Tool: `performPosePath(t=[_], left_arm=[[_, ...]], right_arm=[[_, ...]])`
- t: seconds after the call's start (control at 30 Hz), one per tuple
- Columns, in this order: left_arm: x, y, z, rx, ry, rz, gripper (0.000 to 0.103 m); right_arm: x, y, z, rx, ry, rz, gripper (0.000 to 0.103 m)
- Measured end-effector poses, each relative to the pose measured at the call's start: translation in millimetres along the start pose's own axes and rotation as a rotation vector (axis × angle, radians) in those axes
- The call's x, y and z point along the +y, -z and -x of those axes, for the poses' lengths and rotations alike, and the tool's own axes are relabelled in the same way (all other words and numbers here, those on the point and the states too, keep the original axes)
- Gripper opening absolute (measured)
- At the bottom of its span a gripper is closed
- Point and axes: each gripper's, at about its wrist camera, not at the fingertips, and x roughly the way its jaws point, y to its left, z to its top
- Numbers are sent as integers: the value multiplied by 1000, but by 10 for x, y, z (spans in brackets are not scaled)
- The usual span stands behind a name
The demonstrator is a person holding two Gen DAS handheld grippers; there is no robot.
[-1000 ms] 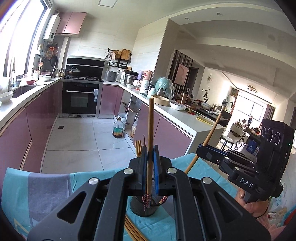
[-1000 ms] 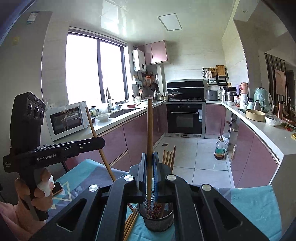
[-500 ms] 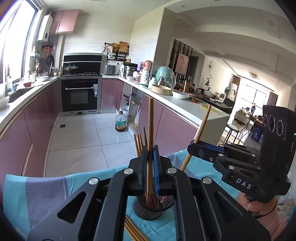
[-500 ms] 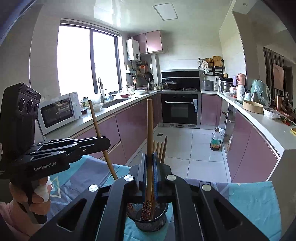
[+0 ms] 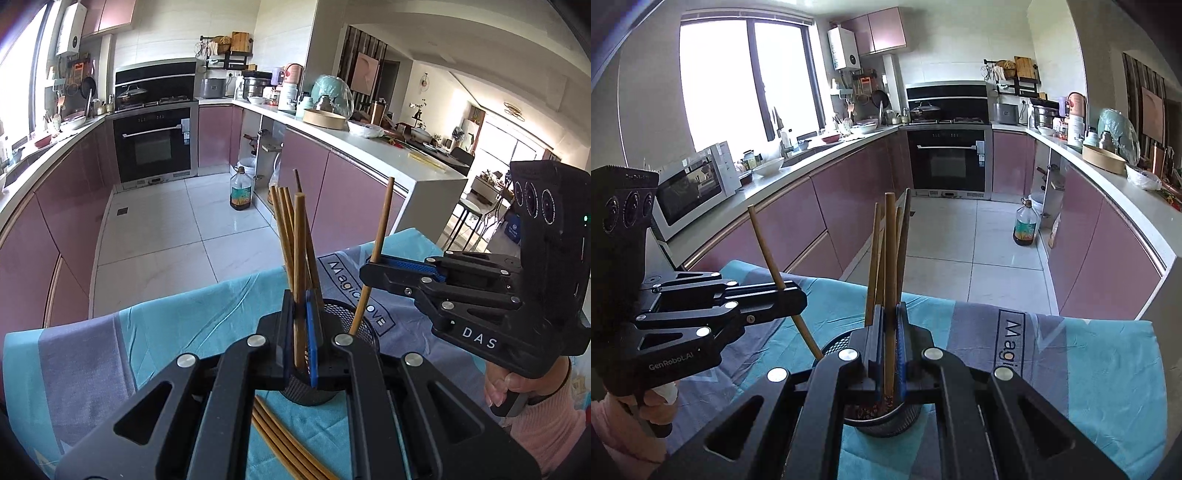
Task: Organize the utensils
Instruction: 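Open both grippers to release the chopsticks into the mesh cup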
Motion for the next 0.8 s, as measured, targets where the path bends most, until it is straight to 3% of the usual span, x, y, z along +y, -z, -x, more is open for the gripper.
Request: performPosePath(t=[0.27, 0.33, 0.47, 0.53, 0.63, 0.8], left_arm=[[106, -16, -182, 7, -28, 24, 8], [116, 7, -188, 9, -34, 33, 16], [119, 63, -156, -10, -57, 41, 20], [128, 120, -100, -33, -81, 47, 26], [166, 207, 34, -71, -103, 59, 36], [235, 379, 292, -128, -139, 57, 45]], right_arm=[[-74, -39, -112, 3, 13, -43, 7], [-96, -37, -116, -2, 13, -54, 8], [-107, -18, -92, -20, -5, -68, 19], [-101, 13, -68, -26, -9, -73, 19], [-54, 67, 22, -53, -15, -68, 28], [84, 191, 237, -91, -67, -42, 33]])
